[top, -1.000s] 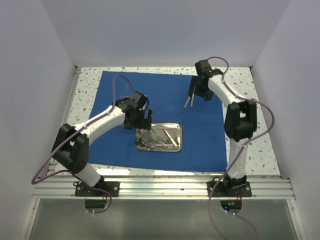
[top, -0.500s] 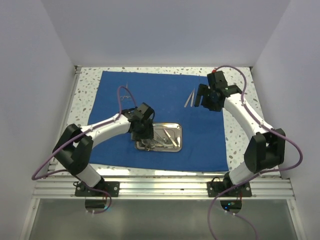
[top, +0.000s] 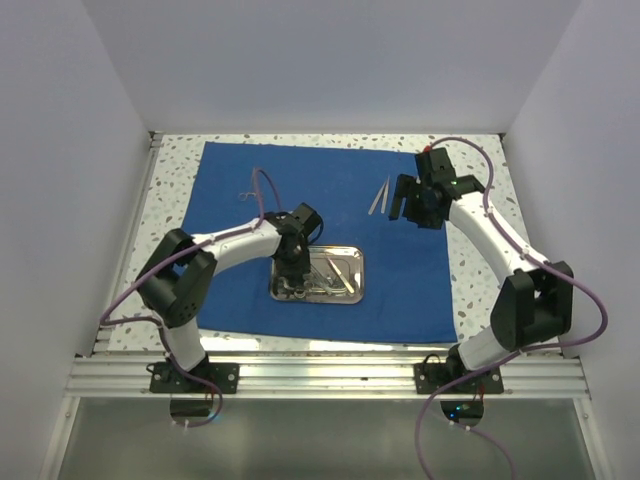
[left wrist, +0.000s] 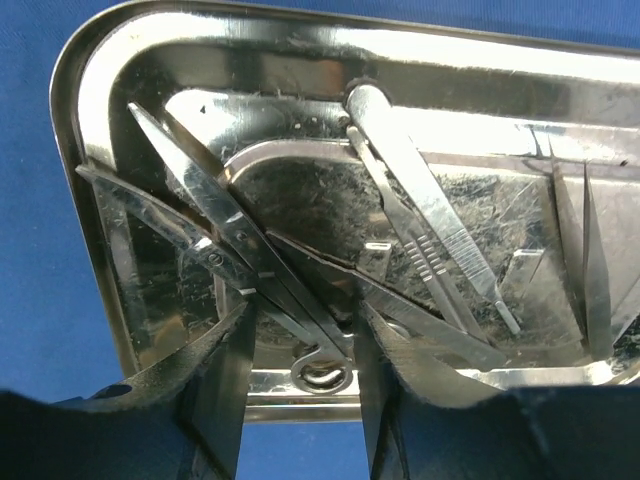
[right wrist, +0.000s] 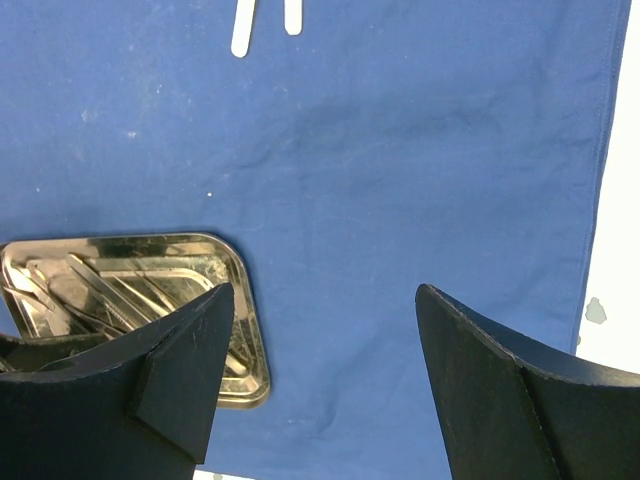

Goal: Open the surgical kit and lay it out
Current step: Pick up the medical item from the container.

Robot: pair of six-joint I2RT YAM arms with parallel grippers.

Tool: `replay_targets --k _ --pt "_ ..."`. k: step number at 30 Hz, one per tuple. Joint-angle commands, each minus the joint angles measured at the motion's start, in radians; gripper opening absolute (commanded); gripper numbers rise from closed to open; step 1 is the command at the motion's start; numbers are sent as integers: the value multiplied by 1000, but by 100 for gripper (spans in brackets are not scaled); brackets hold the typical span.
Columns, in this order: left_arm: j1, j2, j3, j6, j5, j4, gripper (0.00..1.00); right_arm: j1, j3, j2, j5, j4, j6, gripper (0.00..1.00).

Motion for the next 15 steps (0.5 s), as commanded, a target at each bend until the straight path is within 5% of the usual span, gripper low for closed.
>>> replay_targets --k 1,5,11,15 --pt "-8 31 33 -33 -30 -17 45 5 -11 -52 -15 5 -6 77" --pt "-9 51 42 -27 -30 -23 33 4 -22 -48 -19 7 -11 77" --pt "-15 49 59 -23 -33 -53 1 5 -13 -31 -23 8 -13 77" --pt "-16 26 82 -22 -39 -100 0 5 -4 -20 -24 7 -14 76"
